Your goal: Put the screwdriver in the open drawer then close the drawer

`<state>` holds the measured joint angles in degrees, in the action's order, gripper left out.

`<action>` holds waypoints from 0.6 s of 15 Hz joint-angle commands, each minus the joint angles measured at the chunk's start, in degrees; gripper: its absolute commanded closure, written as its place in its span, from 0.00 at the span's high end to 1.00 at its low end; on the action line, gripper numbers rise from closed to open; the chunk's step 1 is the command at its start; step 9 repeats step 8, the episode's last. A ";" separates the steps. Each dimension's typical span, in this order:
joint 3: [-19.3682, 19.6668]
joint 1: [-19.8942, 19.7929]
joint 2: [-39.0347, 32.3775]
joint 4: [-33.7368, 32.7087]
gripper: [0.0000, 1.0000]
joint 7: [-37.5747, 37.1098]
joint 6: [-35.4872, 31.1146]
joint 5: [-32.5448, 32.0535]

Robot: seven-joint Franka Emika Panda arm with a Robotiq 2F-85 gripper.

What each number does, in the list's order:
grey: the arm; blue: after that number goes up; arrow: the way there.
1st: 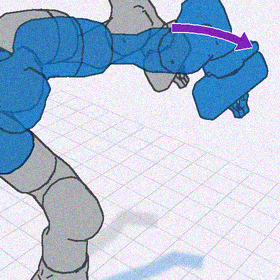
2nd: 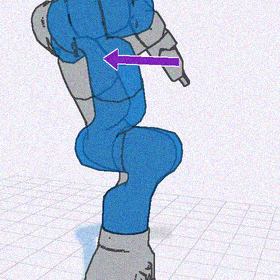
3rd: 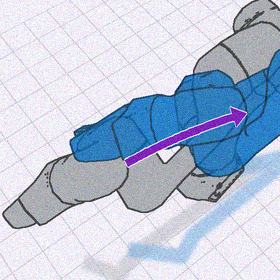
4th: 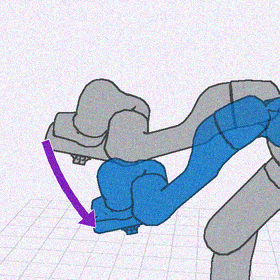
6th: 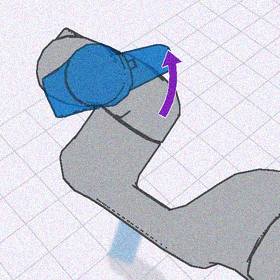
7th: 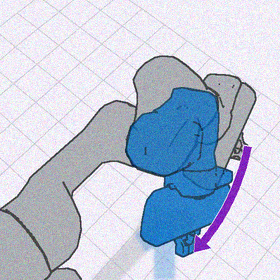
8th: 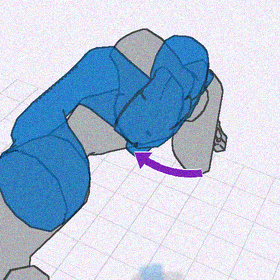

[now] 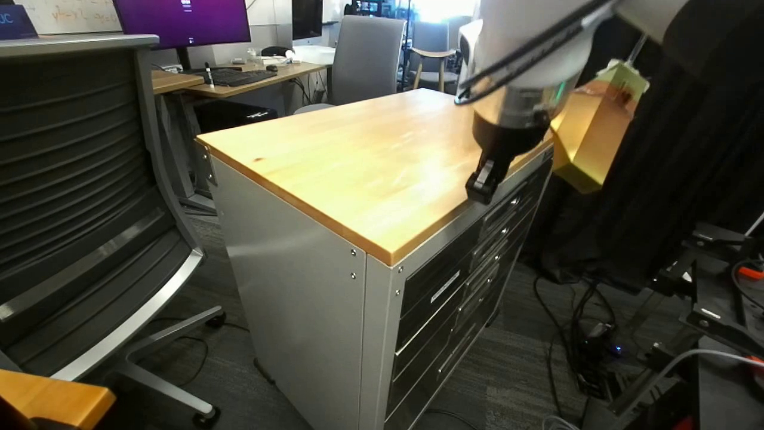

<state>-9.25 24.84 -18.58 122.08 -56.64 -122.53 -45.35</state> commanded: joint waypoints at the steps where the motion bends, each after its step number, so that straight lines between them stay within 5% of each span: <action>1: -2.93 -1.98 10.28 0.47 0.85 7.29 4.98 5.08; 3: -4.12 -2.49 14.55 -1.22 0.99 11.61 7.87 8.45; 5: -5.14 -2.78 18.07 -4.14 1.00 15.16 10.85 11.96; 9: -5.62 -3.18 16.16 -3.05 1.00 11.92 9.05 9.21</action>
